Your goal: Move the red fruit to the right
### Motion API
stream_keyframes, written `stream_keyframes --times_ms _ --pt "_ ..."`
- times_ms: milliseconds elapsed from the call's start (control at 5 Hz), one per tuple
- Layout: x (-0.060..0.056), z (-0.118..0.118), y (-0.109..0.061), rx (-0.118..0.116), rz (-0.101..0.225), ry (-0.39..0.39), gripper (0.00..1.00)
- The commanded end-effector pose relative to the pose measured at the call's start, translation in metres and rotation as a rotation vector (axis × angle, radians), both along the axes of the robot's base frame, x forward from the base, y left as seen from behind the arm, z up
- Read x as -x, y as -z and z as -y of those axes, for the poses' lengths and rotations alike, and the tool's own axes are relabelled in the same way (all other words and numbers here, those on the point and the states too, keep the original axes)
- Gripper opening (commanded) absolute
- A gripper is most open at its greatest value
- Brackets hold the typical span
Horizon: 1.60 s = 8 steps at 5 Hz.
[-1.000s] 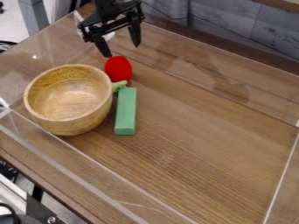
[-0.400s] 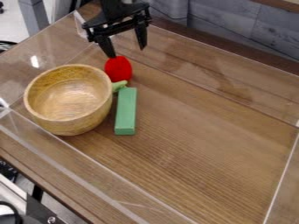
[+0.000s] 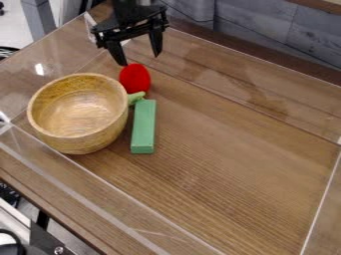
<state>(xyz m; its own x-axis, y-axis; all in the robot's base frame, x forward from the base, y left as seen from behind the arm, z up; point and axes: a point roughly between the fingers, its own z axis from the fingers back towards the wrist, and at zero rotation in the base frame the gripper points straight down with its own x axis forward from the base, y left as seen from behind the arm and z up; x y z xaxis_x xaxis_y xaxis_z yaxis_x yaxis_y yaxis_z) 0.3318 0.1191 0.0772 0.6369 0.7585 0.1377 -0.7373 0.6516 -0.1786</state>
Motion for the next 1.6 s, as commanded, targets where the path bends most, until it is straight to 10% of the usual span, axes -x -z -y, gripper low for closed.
stream_keyframes --times_ms 0,600,1400 --pt "-0.011 -0.006 0.000 -0.045 0.025 -0.035 1.00" --pt "-0.016 0.002 0.039 -0.069 0.001 -0.006 1.00" --pt "-0.019 0.000 0.030 -0.046 -0.043 -0.117 1.00"
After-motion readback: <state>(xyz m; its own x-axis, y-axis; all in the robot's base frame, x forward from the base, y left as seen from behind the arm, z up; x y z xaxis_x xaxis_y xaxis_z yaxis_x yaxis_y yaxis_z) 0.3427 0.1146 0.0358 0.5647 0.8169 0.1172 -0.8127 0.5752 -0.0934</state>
